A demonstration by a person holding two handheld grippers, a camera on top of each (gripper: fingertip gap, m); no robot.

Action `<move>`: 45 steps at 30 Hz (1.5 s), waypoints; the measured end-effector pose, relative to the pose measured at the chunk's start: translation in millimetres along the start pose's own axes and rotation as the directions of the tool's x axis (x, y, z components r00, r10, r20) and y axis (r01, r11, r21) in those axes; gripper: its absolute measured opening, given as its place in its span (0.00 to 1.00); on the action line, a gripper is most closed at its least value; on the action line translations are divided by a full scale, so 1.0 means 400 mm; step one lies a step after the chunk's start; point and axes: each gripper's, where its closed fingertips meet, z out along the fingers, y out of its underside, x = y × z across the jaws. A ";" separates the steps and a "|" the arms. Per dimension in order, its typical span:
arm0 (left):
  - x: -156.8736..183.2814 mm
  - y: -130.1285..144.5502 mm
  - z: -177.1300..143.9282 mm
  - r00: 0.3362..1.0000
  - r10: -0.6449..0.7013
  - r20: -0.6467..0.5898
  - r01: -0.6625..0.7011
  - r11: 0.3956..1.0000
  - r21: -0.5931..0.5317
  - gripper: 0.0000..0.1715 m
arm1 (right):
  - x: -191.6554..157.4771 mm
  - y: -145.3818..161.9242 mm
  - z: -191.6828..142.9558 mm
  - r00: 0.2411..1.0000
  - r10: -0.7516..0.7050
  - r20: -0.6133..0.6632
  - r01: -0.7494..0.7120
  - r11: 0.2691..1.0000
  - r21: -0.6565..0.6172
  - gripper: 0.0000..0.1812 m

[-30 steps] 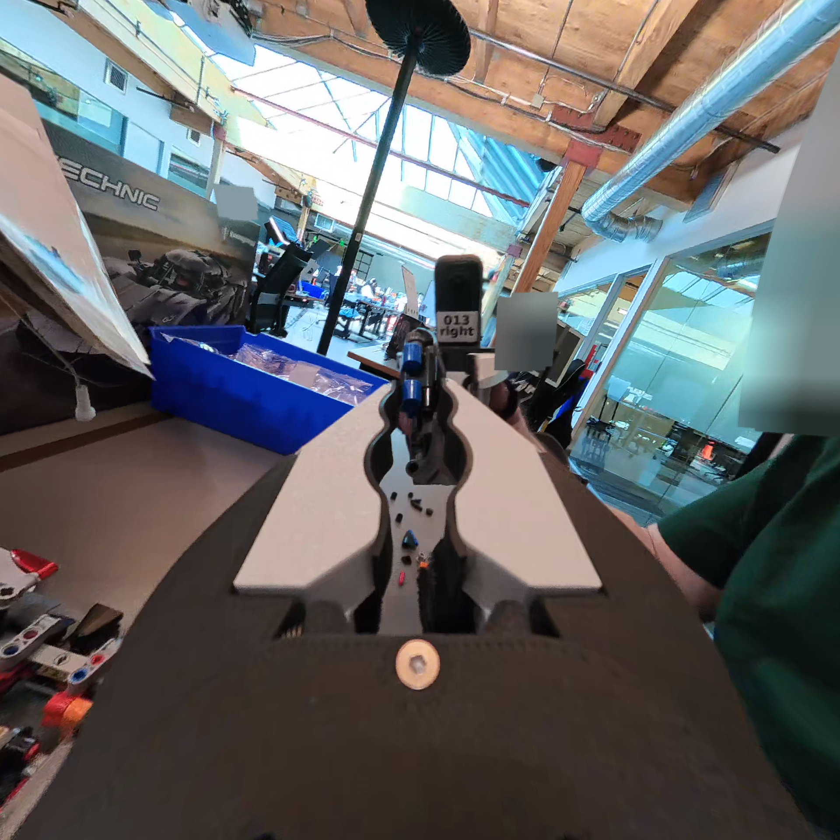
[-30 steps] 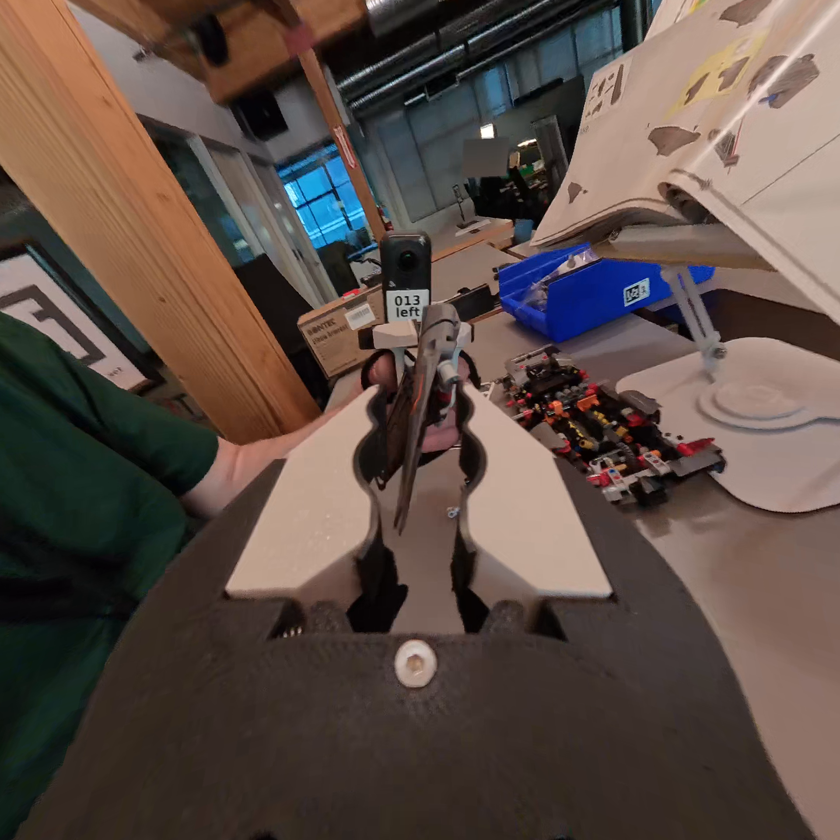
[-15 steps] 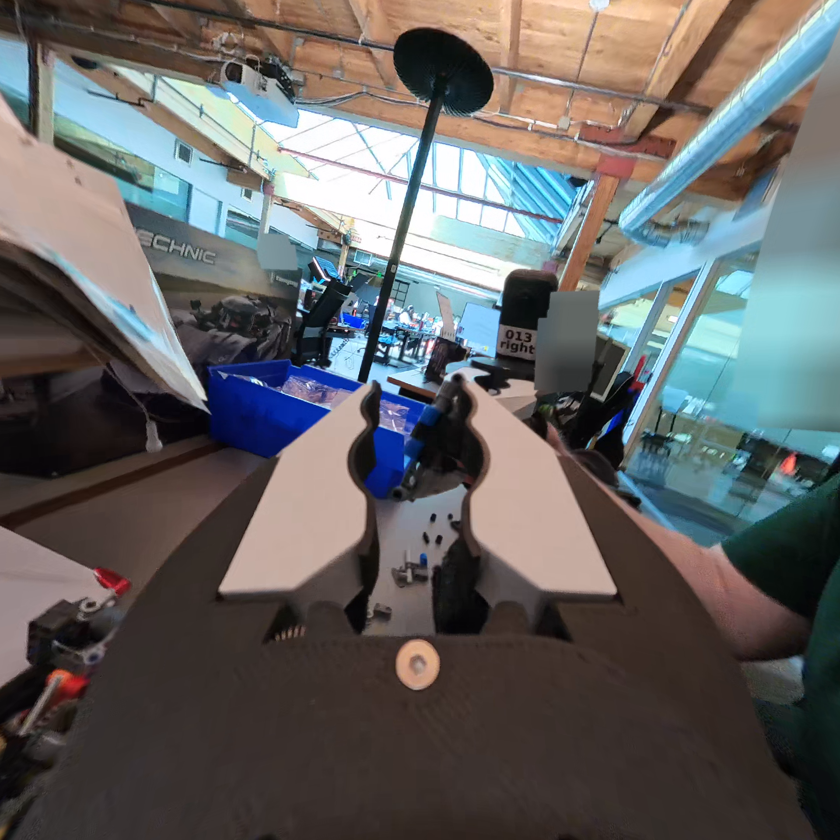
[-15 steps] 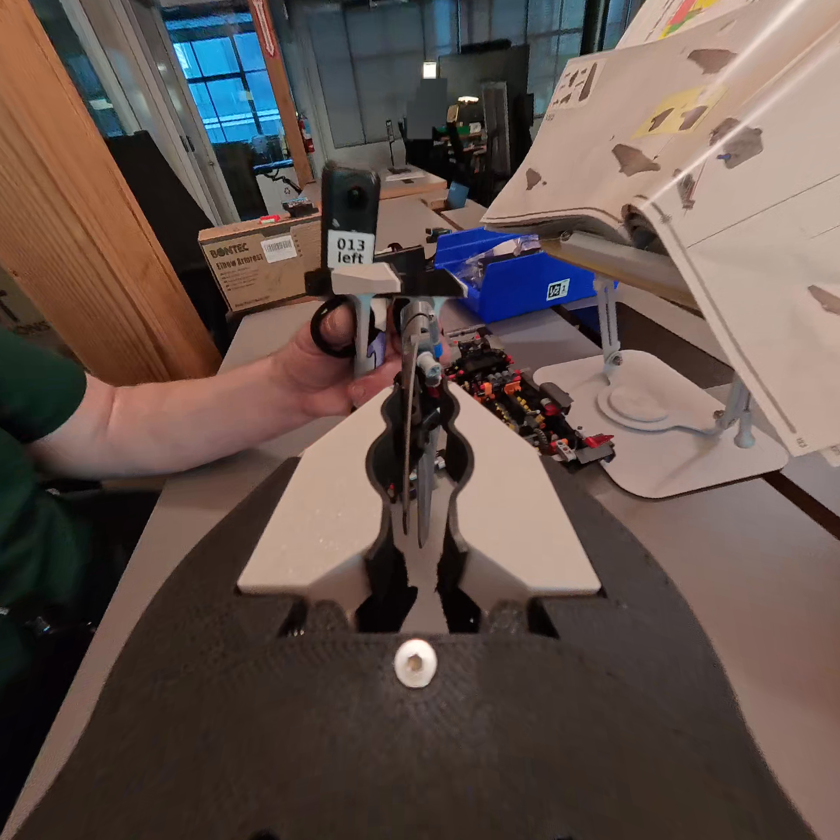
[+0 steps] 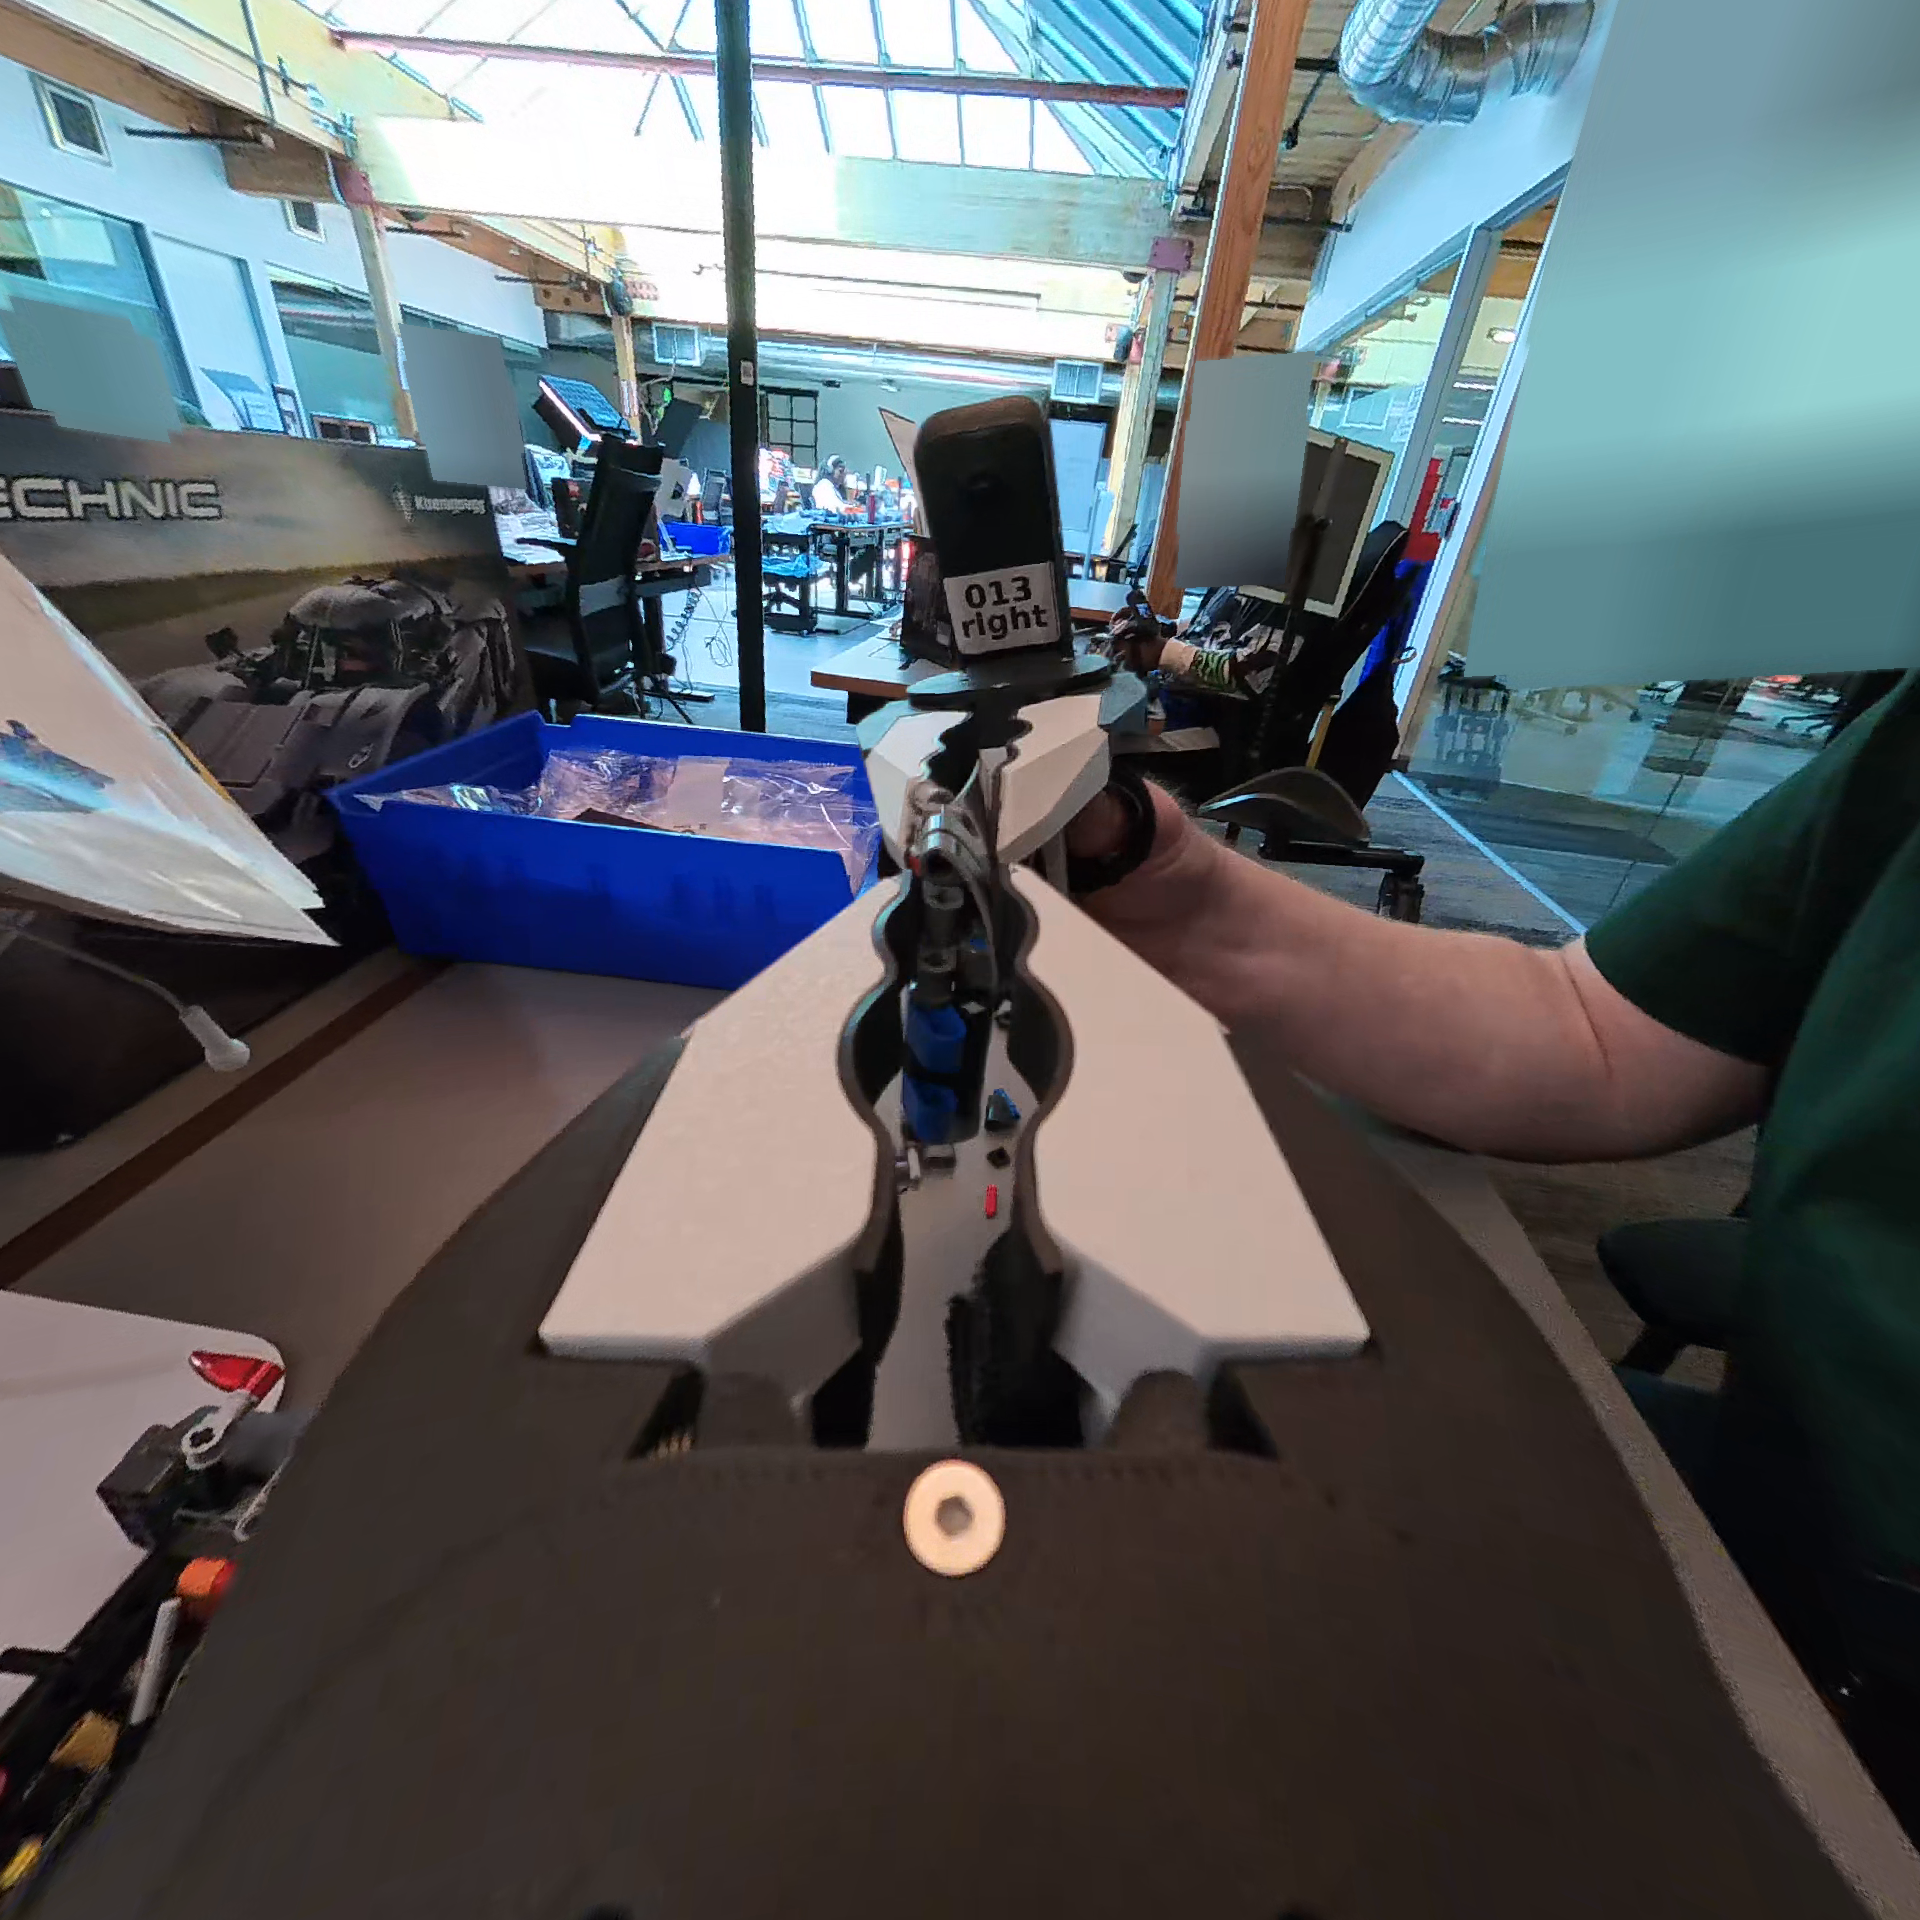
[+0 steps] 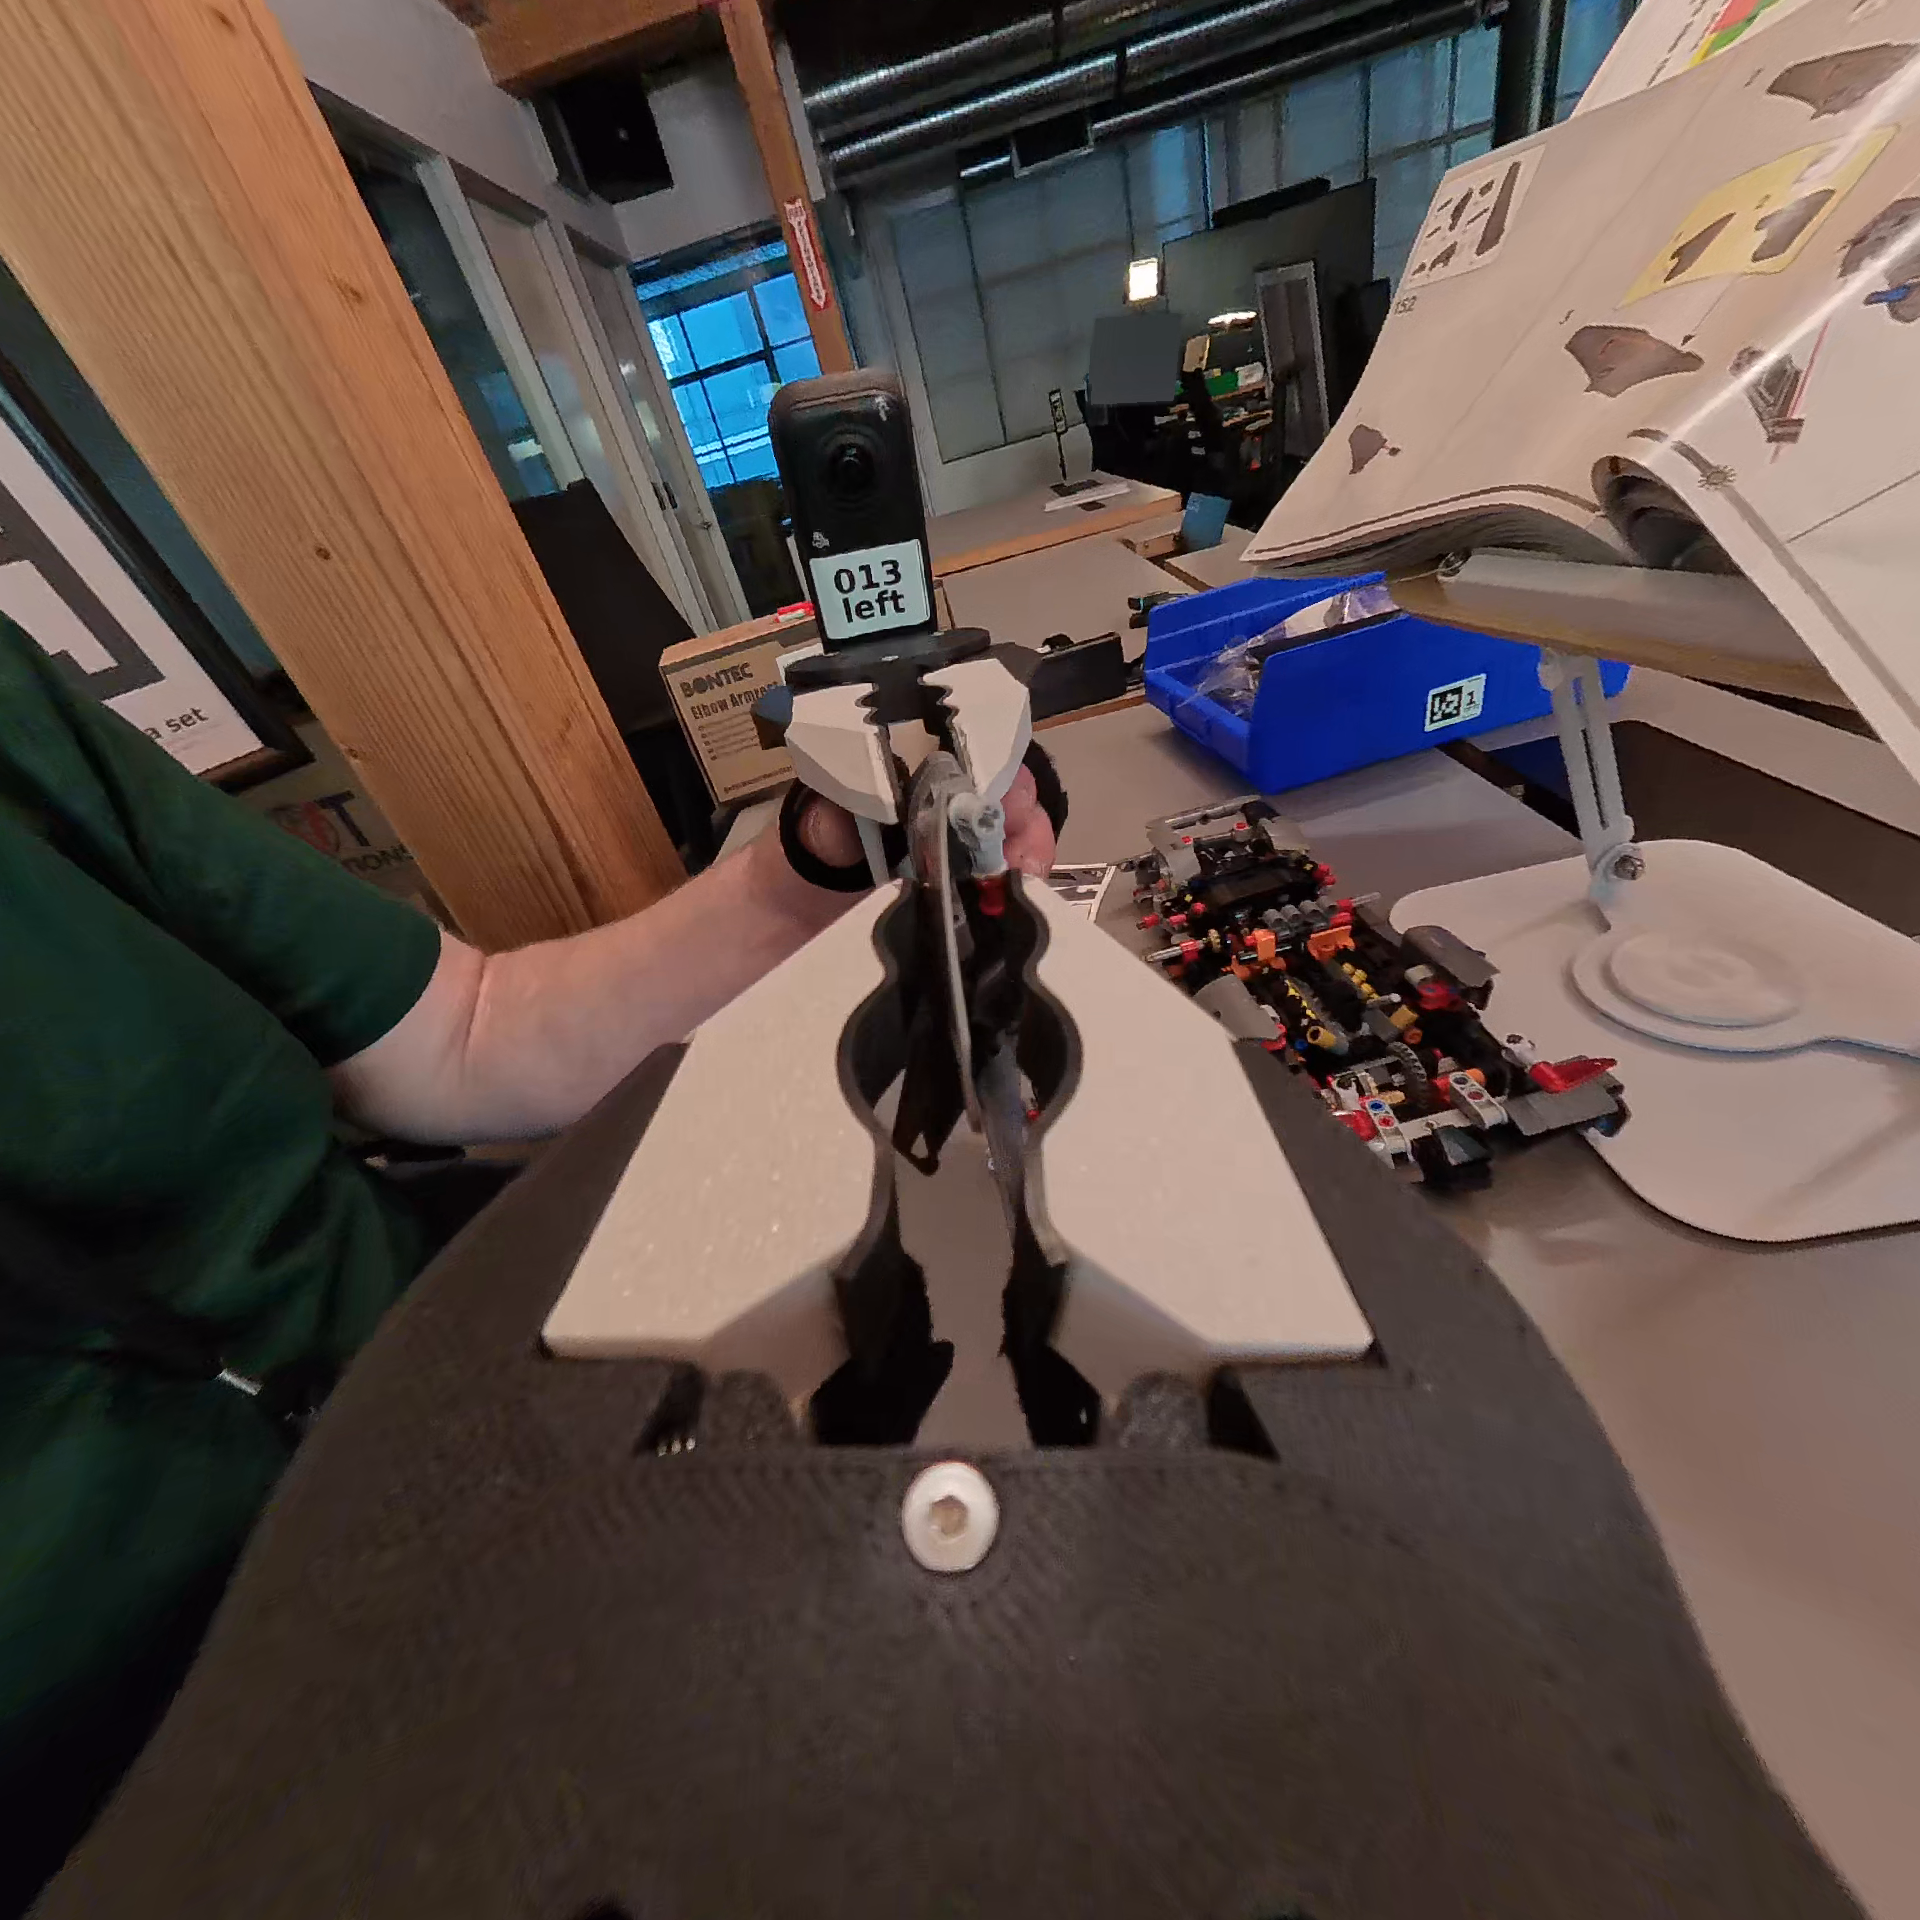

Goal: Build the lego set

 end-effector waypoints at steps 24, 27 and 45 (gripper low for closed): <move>0.034 0.025 0.038 0.998 0.050 -0.029 -0.050 0.999 -0.020 0.06 | -0.023 0.040 0.003 0.998 -0.024 0.061 0.030 0.994 -0.105 0.08; 0.035 0.033 0.040 0.998 0.051 -0.033 -0.052 0.998 -0.027 0.06 | -0.023 0.046 0.001 0.998 -0.018 0.063 0.026 0.992 -0.126 0.08; 0.035 0.030 0.050 0.998 0.017 -0.058 -0.018 1.000 -0.023 0.00 | -0.025 0.131 0.061 0.996 -0.019 0.087 0.040 0.969 -0.244 0.07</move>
